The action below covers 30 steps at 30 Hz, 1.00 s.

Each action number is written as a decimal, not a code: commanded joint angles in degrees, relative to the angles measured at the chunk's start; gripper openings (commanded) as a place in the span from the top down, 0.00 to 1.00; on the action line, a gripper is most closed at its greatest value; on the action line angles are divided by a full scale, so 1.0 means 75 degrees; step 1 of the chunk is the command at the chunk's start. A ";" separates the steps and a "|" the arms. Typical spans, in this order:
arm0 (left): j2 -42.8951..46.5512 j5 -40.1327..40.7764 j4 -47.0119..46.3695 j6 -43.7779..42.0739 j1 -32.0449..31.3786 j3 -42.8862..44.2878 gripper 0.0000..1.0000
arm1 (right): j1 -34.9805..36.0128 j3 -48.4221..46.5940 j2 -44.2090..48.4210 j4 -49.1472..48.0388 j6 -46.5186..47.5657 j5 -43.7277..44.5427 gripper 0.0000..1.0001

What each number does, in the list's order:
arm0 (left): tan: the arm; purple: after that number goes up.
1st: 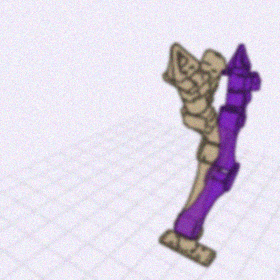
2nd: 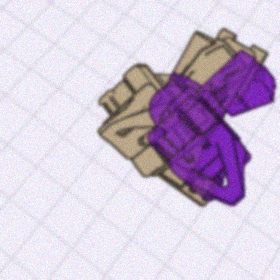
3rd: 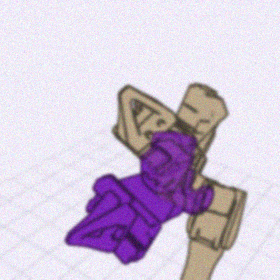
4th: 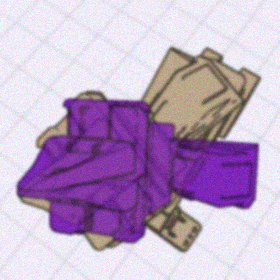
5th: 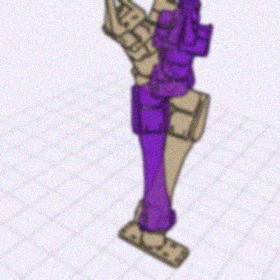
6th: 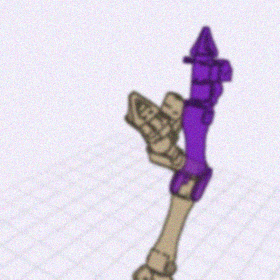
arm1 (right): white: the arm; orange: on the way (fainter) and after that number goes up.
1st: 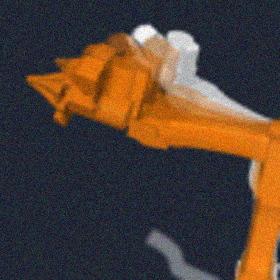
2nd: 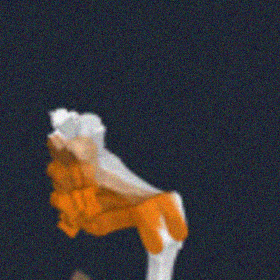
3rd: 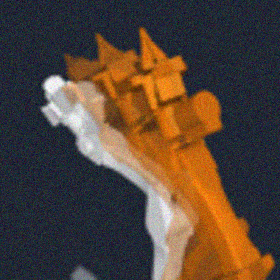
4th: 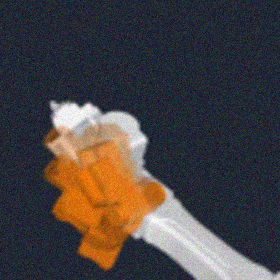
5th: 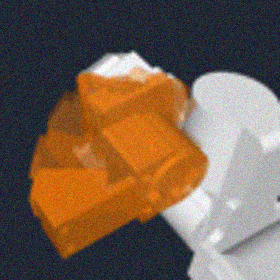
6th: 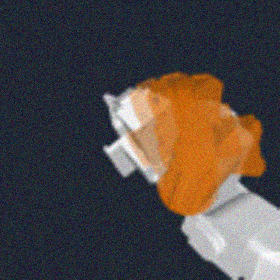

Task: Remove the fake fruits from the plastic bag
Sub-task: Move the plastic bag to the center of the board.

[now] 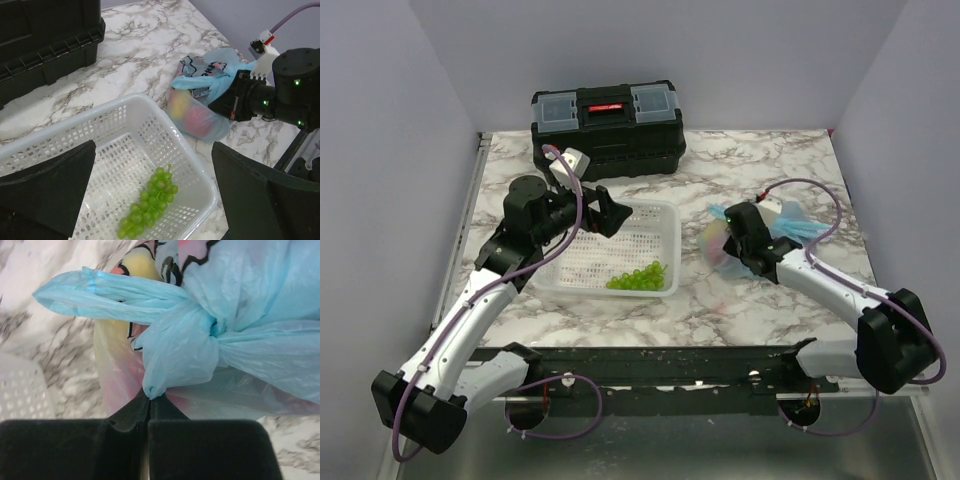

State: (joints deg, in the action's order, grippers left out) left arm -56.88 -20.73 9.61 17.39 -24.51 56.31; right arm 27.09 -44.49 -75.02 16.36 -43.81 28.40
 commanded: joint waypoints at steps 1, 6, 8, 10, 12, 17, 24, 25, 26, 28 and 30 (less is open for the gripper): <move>-0.0045 -0.0271 0.0089 0.0049 -0.0071 0.0069 0.01 | 0.0980 0.0289 0.0207 0.0568 -0.0932 -0.0139 0.99; -0.0155 -0.0247 0.0137 0.0037 -0.0145 0.0096 0.01 | 0.2012 0.0190 0.0124 0.0583 -0.0921 0.0013 0.99; -0.0175 -0.0259 0.0112 0.0037 -0.0182 0.0079 0.01 | 0.2213 0.0195 0.0125 0.0411 -0.0792 -0.0169 0.99; -0.0218 -0.0193 0.0130 0.0004 -0.0222 0.0073 0.01 | 0.2240 0.0235 0.0174 0.0285 -0.0806 -0.0515 0.99; -0.0266 -0.0126 0.0205 -0.0043 -0.0246 0.0119 0.01 | 0.2246 0.0271 0.0262 0.0148 -0.0840 -0.0911 0.87; -0.0231 -0.0084 0.0161 -0.0067 -0.0333 0.0079 0.01 | 0.2246 0.0101 0.0551 0.0300 -0.0212 -0.1725 0.58; -0.0209 -0.0012 0.0347 -0.0194 -0.0437 0.0179 0.01 | 0.2246 -0.0747 0.1112 0.1997 0.0059 -0.0328 0.42; -0.0200 0.0020 0.0331 -0.0206 -0.0456 0.0163 0.01 | 0.2247 -0.0734 0.1262 0.2072 -0.0042 -0.0017 0.39; -0.0186 0.0043 0.0309 -0.0215 -0.0475 0.0135 0.01 | 0.2246 -0.0686 0.1406 0.2101 -0.0135 0.0215 0.36; -0.0207 0.0094 0.0284 -0.0221 -0.0518 0.0109 0.01 | 0.2242 -0.0473 0.1751 0.2022 -0.0342 0.0692 0.29; -0.0271 0.0026 0.0236 -0.0170 -0.0569 0.0100 0.01 | 0.2233 -0.0310 0.1918 0.1840 -0.0411 0.1041 0.27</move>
State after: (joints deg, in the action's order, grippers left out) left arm -58.74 -21.04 11.68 16.71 -27.90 56.34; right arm 43.55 -48.36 -63.46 28.16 -45.28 27.18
